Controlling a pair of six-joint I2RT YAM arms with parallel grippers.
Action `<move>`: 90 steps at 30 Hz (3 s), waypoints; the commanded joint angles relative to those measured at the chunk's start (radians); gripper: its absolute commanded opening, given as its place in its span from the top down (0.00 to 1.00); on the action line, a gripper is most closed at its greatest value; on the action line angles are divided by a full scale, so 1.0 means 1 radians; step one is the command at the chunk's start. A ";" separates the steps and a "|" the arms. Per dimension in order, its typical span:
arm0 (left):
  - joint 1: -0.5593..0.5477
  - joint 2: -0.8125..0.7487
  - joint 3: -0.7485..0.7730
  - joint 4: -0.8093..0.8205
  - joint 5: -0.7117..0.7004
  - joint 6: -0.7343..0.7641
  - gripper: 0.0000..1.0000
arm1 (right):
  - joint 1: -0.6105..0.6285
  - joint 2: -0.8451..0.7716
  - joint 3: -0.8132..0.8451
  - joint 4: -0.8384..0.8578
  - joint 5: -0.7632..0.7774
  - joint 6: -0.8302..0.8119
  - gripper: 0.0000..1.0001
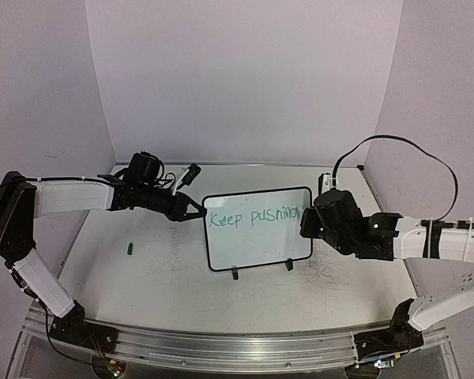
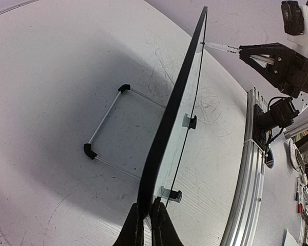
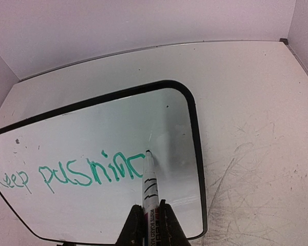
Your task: Write a sentence on the whiteboard
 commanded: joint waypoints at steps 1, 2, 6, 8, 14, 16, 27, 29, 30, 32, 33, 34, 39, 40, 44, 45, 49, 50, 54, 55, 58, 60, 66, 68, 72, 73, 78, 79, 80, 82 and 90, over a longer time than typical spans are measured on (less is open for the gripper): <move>0.005 -0.030 0.012 -0.006 -0.046 0.029 1.00 | -0.006 -0.004 -0.011 0.001 -0.019 0.023 1.00; 0.005 -0.030 0.012 -0.006 -0.046 0.029 1.00 | -0.006 -0.005 -0.013 -0.001 -0.021 0.025 1.00; 0.005 -0.031 0.012 -0.006 -0.047 0.029 1.00 | -0.006 -0.010 -0.020 -0.010 -0.033 0.034 1.00; 0.005 -0.031 0.013 -0.006 -0.047 0.029 1.00 | -0.006 -0.011 -0.024 -0.016 -0.038 0.039 1.00; 0.005 -0.031 0.015 -0.007 -0.046 0.029 1.00 | -0.005 -0.020 -0.036 -0.035 -0.044 0.051 1.00; 0.004 -0.031 0.014 -0.007 -0.046 0.029 1.00 | -0.006 -0.019 -0.038 -0.040 -0.046 0.055 1.00; 0.005 -0.029 0.014 -0.007 -0.045 0.029 1.00 | 0.010 -0.017 -0.062 -0.055 -0.070 0.082 1.00; 0.004 -0.027 0.014 -0.006 -0.043 0.028 1.00 | 0.015 -0.013 -0.065 -0.055 -0.071 0.088 1.00; 0.004 -0.027 0.014 -0.007 -0.043 0.028 1.00 | 0.017 -0.010 -0.065 -0.055 -0.071 0.090 1.00; 0.005 -0.028 0.015 -0.007 -0.043 0.029 1.00 | 0.022 -0.005 -0.066 -0.054 -0.074 0.095 1.00; 0.005 -0.028 0.014 -0.007 -0.043 0.028 1.00 | 0.026 -0.003 -0.065 -0.054 -0.075 0.097 1.00; 0.005 -0.029 0.014 -0.007 -0.043 0.029 1.00 | 0.029 0.001 -0.063 -0.054 -0.074 0.098 1.00; 0.005 -0.027 0.016 -0.007 -0.042 0.028 1.00 | 0.036 0.026 -0.033 -0.002 -0.078 0.084 1.00; 0.004 -0.028 0.015 -0.007 -0.042 0.028 1.00 | 0.036 0.035 -0.022 0.012 -0.080 0.076 1.00; 0.005 -0.031 0.012 -0.007 -0.047 0.028 1.00 | 0.038 0.034 0.023 0.037 -0.085 0.046 1.00; 0.004 -0.032 0.011 -0.007 -0.049 0.029 1.00 | 0.042 0.008 0.019 0.047 -0.090 0.035 1.00; 0.005 -0.033 0.015 -0.007 -0.050 0.030 1.00 | 0.045 -0.084 -0.047 0.096 -0.114 -0.011 1.00; 0.004 -0.031 0.015 -0.007 -0.050 0.031 1.00 | 0.045 -0.084 -0.048 0.097 -0.117 -0.025 1.00; 0.004 -0.028 0.014 -0.007 -0.050 0.029 1.00 | 0.046 -0.022 0.005 0.136 -0.130 -0.062 1.00; 0.005 -0.028 0.014 -0.007 -0.050 0.030 1.00 | 0.046 -0.008 0.018 0.150 -0.131 -0.071 1.00; 0.005 -0.030 0.014 -0.008 -0.054 0.031 1.00 | 0.047 0.018 0.046 0.160 -0.117 -0.096 1.00; 0.005 -0.029 0.014 -0.008 -0.052 0.031 1.00 | 0.046 0.028 0.059 0.163 -0.116 -0.106 1.00; 0.004 -0.026 0.017 -0.008 -0.043 0.031 1.00 | 0.046 0.043 0.067 0.177 -0.109 -0.114 1.00; 0.004 -0.025 0.018 -0.008 -0.043 0.029 1.00 | 0.046 0.055 0.076 0.177 -0.102 -0.115 1.00; 0.004 -0.026 0.016 -0.008 -0.045 0.031 1.00 | 0.045 0.073 0.090 0.171 -0.083 -0.113 1.00; 0.004 -0.027 0.016 -0.008 -0.045 0.031 1.00 | 0.045 0.078 0.092 0.166 -0.076 -0.109 1.00; 0.005 -0.028 0.017 -0.008 -0.046 0.031 1.00 | 0.045 0.092 0.101 0.124 -0.044 -0.085 1.00; 0.005 -0.027 0.017 -0.008 -0.046 0.031 1.00 | 0.045 0.094 0.102 0.117 -0.042 -0.082 1.00; 0.004 -0.027 0.017 -0.008 -0.046 0.031 1.00 | 0.045 0.096 0.104 0.110 -0.041 -0.078 1.00; 0.004 -0.027 0.017 -0.008 -0.046 0.031 1.00 | 0.045 0.100 0.104 0.107 -0.043 -0.076 1.00; 0.004 -0.027 0.016 -0.010 -0.047 0.032 1.00 | 0.046 0.103 0.092 0.044 -0.053 -0.041 1.00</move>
